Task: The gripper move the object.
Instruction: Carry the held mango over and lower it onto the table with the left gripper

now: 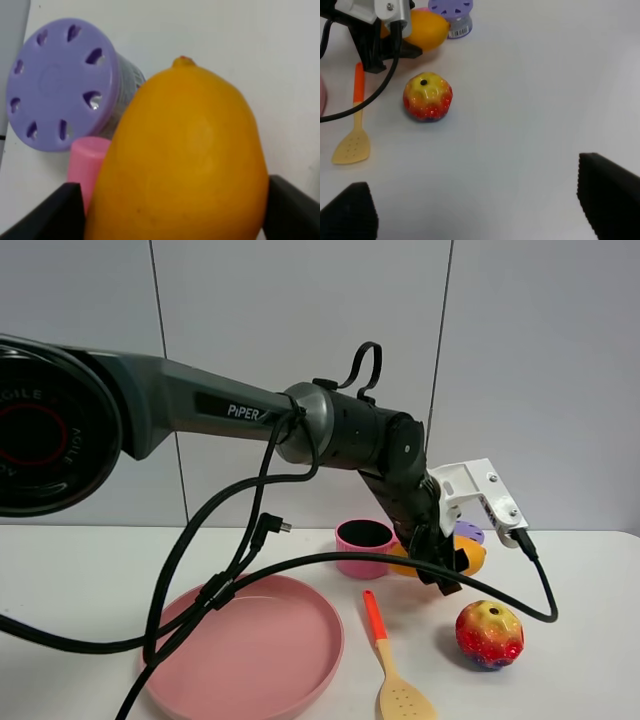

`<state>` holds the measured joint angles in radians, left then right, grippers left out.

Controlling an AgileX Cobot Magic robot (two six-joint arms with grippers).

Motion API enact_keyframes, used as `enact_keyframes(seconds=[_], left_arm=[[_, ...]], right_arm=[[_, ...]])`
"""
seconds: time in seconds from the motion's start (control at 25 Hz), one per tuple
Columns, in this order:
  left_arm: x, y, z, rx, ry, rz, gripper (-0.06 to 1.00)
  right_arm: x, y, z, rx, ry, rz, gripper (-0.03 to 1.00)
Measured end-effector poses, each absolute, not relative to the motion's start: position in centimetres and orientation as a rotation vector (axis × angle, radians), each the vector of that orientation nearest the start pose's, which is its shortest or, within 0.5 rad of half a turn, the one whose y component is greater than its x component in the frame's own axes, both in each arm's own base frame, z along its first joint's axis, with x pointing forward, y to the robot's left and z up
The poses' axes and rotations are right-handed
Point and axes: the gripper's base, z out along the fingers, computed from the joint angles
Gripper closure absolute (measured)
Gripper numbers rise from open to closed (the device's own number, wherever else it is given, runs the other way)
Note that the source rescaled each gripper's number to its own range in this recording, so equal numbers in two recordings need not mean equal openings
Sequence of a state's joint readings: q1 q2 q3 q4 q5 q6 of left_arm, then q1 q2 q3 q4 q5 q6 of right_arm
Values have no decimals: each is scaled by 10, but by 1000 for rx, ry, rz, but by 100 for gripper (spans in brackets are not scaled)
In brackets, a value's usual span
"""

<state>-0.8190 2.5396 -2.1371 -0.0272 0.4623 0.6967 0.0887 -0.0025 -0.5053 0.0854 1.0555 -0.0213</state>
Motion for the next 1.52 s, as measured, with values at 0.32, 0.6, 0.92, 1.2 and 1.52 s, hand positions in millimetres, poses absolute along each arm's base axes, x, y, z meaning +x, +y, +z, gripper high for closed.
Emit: enact_keyframes(seconds=[0.32, 0.6, 0.92, 1.2, 1.52], left_arm=[[383, -415, 121, 1585, 1758, -131, 93], [383, -415, 109, 1638, 1734, -117, 93], [384, -417, 109, 1641, 1692, -110, 94], [384, -417, 113, 1656, 1674, -101, 94], [383, -416, 122, 1677, 1686, -104, 94]], right_arm=[[-6, 6, 279, -116, 2028, 144, -3], [-6, 6, 279, -116, 2028, 144, -3], [-6, 6, 279, -116, 2028, 144, -3], [-6, 6, 279, -116, 2028, 144, -3], [-6, 6, 279, -116, 2028, 144, -3]])
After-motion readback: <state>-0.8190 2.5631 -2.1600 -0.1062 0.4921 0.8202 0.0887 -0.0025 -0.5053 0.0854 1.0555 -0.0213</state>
